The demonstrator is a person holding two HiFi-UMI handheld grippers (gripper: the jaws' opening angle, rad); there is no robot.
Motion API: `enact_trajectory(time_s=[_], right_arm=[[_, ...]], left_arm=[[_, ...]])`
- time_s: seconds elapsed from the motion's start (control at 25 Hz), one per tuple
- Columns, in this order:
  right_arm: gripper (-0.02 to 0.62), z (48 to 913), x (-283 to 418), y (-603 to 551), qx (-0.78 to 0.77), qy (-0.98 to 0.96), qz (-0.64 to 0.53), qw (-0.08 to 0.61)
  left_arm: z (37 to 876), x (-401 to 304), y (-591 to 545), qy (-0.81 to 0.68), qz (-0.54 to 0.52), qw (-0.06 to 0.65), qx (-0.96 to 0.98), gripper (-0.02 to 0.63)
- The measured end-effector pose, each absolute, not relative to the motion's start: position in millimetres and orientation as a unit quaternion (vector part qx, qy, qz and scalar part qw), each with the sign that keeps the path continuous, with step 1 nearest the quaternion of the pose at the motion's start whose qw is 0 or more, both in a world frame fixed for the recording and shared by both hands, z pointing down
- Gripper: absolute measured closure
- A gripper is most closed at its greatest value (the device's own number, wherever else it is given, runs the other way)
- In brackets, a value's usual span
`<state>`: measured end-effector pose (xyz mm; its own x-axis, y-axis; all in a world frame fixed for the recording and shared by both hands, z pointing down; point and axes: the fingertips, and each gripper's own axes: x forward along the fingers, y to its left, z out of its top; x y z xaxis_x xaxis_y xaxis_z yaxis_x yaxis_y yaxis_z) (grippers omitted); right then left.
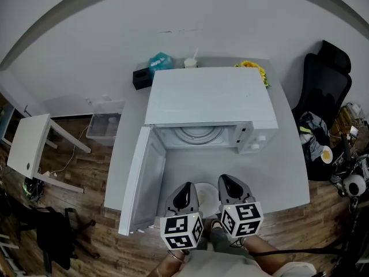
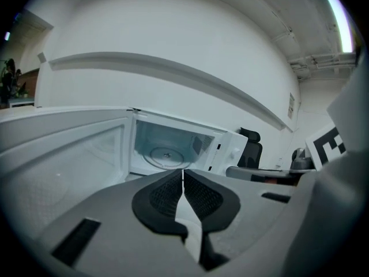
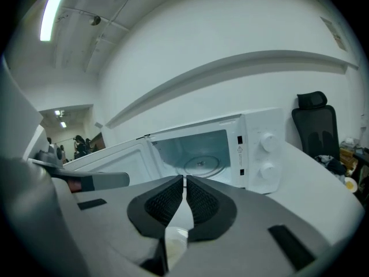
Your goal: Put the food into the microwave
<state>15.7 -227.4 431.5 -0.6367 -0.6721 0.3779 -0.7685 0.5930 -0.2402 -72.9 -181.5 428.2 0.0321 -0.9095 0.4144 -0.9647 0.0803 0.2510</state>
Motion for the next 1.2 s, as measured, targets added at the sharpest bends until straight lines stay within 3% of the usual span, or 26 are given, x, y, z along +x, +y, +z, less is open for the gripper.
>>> enact_trajectory(time_s=[0.16, 0.28, 1.2], right_arm=[[0.575, 455, 18, -228, 0.400, -0.880, 0.218, 0.139], [0.557, 474, 20, -228, 0.396, -0.875, 0.232, 0.153], [0.534, 600, 31, -202, 0.365, -0.843, 0.290, 0.269]], left_arm=[[454, -76, -177, -0.697, 0.059, 0.277, 0.659, 0.600], [476, -77, -173, -0.696, 0.062, 0.304, 0.647, 0.518], [599, -86, -126, -0.707, 0.100, 0.410, 0.567, 0.515]])
